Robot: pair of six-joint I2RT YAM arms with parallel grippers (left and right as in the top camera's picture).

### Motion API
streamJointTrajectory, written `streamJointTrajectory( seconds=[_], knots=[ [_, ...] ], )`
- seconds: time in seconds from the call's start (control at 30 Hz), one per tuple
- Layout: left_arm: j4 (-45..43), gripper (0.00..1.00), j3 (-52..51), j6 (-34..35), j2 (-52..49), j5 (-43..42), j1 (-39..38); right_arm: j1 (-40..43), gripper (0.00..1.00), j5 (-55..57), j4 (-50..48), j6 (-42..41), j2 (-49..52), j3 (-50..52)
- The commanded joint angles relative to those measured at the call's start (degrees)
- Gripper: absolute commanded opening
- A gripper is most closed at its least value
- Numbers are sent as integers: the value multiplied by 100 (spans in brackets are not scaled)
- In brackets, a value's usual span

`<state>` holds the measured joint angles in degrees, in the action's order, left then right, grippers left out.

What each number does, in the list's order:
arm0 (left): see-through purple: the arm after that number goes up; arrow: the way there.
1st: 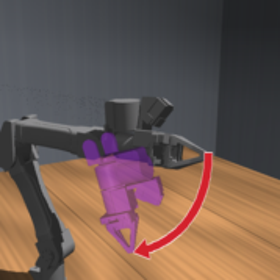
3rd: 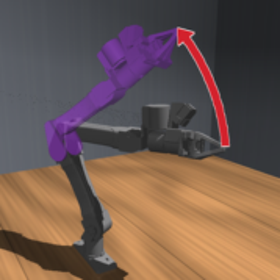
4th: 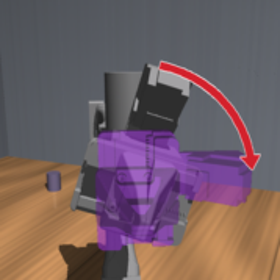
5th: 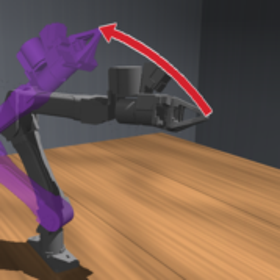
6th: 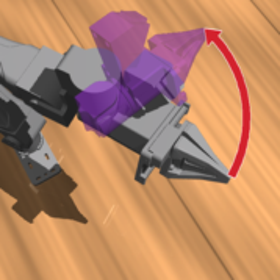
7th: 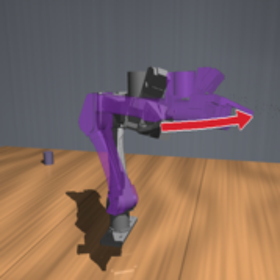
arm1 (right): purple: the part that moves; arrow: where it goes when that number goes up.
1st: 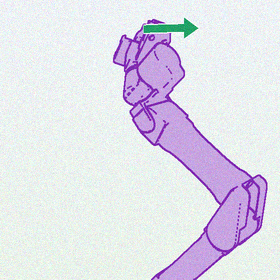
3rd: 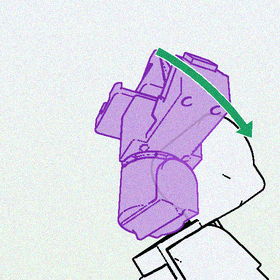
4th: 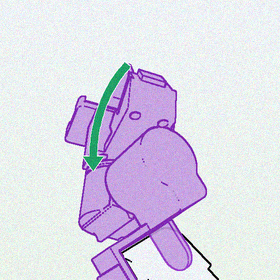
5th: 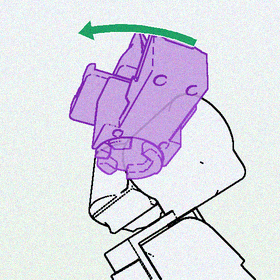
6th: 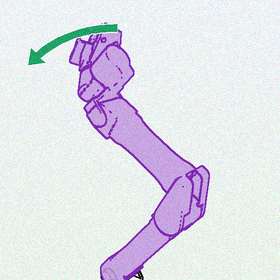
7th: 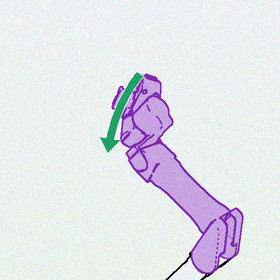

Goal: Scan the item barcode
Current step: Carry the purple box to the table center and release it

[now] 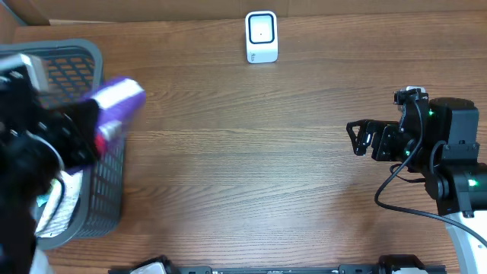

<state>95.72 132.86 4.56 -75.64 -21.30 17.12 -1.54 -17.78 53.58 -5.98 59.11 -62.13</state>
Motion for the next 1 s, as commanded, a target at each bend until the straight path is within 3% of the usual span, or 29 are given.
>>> streamJointTrajectory(
  seconds=[0.0,0.17,0.43,0.63,0.77,0.8,0.9,0.97],
  knots=[
    [24,4,-184,365,-173,-57,-769,-28,100,-33,-28,4,17,-186],
    [-310,4,-1165,1126,-398,758,-1755,-28,100,-33,13,4,81,-186],
    [-2149,4,-3794,2750,-1069,2085,-3781,-28,100,-35,81,4,258,-186],
    [-3591,4,-4826,3423,-1937,2188,-4341,-28,100,-35,98,7,396,-186],
    [-4159,4,-4911,3442,-2586,2026,-4422,-28,100,-33,114,7,538,-186],
    [-4232,10,-4911,3440,-2686,1930,-4419,-28,100,-33,125,7,562,-186],
    [-4352,57,-4911,3421,-2824,1738,-4413,-28,100,-35,142,7,621,-186],
    [-4347,81,-4865,3287,-2791,1797,-4411,-28,100,-35,140,7,640,-186]
  ],
)
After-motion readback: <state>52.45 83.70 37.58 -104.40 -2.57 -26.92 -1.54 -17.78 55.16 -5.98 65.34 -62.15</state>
